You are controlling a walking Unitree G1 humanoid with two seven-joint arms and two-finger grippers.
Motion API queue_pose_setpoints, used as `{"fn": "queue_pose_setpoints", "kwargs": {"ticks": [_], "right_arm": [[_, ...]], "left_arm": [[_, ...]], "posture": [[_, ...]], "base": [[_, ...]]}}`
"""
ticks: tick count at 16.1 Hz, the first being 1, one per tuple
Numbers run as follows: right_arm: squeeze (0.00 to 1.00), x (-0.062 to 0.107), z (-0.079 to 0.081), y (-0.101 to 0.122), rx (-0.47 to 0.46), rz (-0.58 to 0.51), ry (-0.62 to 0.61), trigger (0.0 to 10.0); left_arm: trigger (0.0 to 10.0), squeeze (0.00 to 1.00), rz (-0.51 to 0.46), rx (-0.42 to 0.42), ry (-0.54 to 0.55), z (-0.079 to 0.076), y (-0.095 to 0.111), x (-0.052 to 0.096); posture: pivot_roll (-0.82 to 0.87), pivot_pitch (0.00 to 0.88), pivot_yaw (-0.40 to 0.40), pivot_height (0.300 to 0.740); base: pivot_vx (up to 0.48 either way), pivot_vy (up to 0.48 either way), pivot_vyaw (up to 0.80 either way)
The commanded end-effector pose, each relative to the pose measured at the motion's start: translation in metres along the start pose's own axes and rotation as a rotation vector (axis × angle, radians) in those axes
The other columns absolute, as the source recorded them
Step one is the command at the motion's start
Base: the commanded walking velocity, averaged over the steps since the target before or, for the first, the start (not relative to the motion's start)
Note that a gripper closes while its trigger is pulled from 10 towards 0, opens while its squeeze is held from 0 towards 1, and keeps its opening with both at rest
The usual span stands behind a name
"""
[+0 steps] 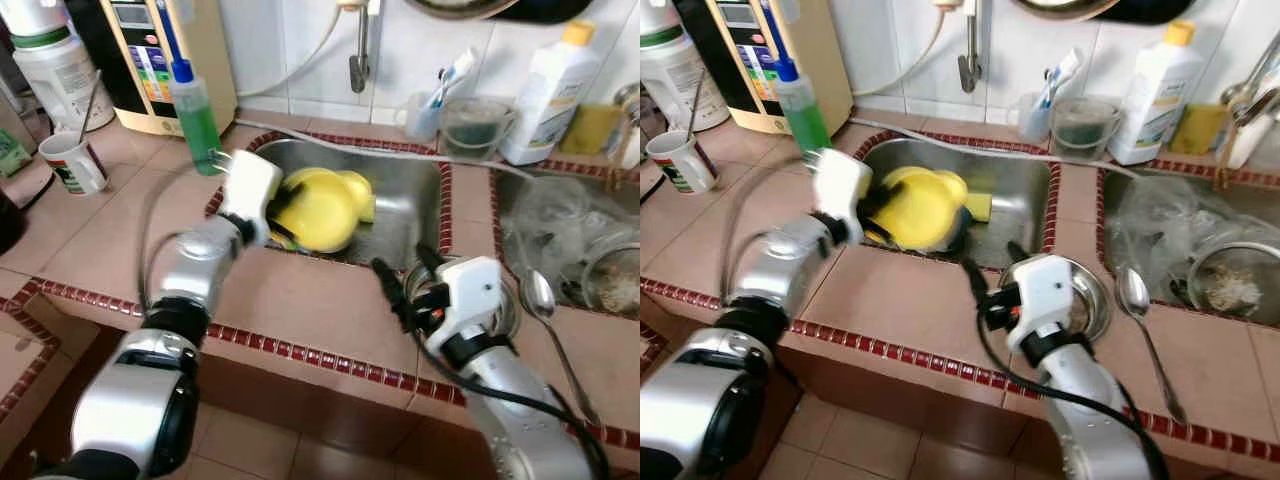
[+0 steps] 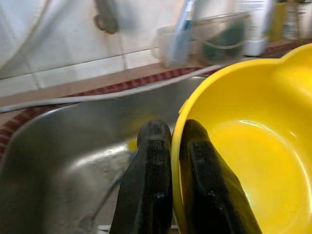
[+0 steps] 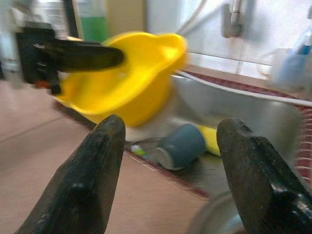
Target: Kitchen organization
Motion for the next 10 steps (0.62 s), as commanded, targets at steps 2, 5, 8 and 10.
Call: {"fn": "queue_pose_setpoints", "kwargs": {"ticks": [2,5,8,10], "right_arm": [[0.0,0.0003,0.0039,0.0038,-0.005,-0.015,0.015,10.0],[0.0,0.0002,0.0037,0.0046,-0.005,-0.016,0.017,10.0],[0.0,0.0011,0.0049,0.0045,-0.005,-0.015,0.029,10.0],[0.0,0.0016,0.0062,0.004,-0.004,-0.013,0.038,10.0]], "left_arm": [[10.0,0.0,-0.019,-0.007,0.014,0.0071,0.0062,0.0043],[10.0,0.0,-0.014,-0.009,0.005,0.0048,0.0046,0.0035],[10.0,0.0,-0.017,-0.008,-0.001,0.0038,0.006,0.0025],[10.0,0.0,-0.019,-0.008,-0.001,0.0035,0.0066,0.0019]], "posture": [[-0.16,0.065,0.075,0.74],[-0.16,0.06,0.076,0.74],[-0.16,0.056,0.076,0.74],[-0.16,0.05,0.073,0.74]], "base": [[0.124,0.0,0.0],[0.255,0.0,0.0],[0.299,0.0,0.0],[0.3,0.0,0.0]]}}
Point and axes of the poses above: a point about 5 cm out from each wrist's last joint towards the gripper, its own x axis pointing back from the gripper into the wrist, its own y axis along the axis of the wrist's last joint, z = x × y, the point moved 2 cm from there along -x, pointing out of the wrist towards the gripper, and after that the axes turned 12 degrees about x, right-handed, at the moved point
